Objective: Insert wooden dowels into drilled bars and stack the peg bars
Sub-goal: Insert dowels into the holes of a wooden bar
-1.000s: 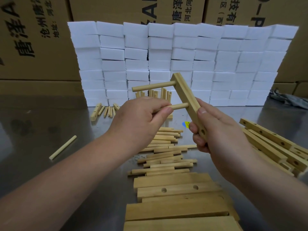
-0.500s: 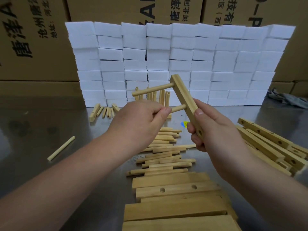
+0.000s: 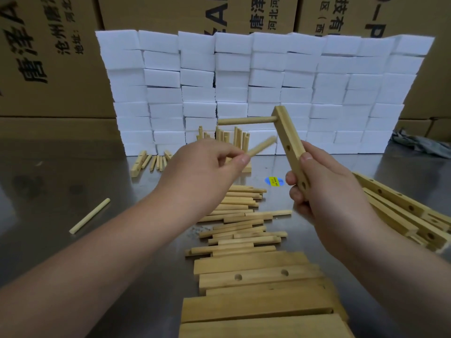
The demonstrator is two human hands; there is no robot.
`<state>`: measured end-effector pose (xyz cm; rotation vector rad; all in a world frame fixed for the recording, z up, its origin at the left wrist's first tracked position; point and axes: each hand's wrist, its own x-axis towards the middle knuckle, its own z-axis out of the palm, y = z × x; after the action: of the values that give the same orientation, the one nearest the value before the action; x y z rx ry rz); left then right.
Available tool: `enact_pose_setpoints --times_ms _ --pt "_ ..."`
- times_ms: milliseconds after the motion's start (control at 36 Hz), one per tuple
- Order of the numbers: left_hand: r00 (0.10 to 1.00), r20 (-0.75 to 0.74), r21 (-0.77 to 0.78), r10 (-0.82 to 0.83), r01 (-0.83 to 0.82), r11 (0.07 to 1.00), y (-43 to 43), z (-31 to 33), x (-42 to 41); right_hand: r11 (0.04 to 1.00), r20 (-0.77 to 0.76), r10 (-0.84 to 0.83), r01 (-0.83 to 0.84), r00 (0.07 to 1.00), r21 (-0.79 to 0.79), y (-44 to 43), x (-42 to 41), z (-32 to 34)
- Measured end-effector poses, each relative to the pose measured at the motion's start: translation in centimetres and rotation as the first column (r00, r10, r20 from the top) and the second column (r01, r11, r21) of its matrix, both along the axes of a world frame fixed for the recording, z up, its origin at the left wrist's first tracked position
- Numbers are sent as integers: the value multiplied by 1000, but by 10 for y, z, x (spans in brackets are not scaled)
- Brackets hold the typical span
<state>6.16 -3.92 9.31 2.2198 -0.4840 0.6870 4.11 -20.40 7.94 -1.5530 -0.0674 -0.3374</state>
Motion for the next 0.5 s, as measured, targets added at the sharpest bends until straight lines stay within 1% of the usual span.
enact_pose_setpoints --times_ms 28,56,83,167,250,306,500 --pt "996 -58 -158 -68 58 986 -1 1 -1 1000 -9 22 -22 1000 12 1 0 0" --pt "988 -91 -279 -128 98 955 -3 2 -3 999 -14 46 -45 999 18 2 -1 -1" --pt "979 -108 -349 -171 123 929 -5 2 -4 998 -15 66 -66 998 19 3 -2 -1" --pt "951 -146 -465 -274 178 867 -9 4 -8 994 1 110 -110 994 10 7 -3 -3" --pt "910 -161 -596 -381 218 773 -11 2 -10 991 13 132 -132 991 15 9 -5 -3" --pt "895 -141 -643 -424 243 726 -12 1 -11 990 14 142 -142 990 20 8 -5 -2" --pt "897 -78 -684 -435 269 678 -14 -1 -13 980 19 195 -195 981 42 10 -8 -2"
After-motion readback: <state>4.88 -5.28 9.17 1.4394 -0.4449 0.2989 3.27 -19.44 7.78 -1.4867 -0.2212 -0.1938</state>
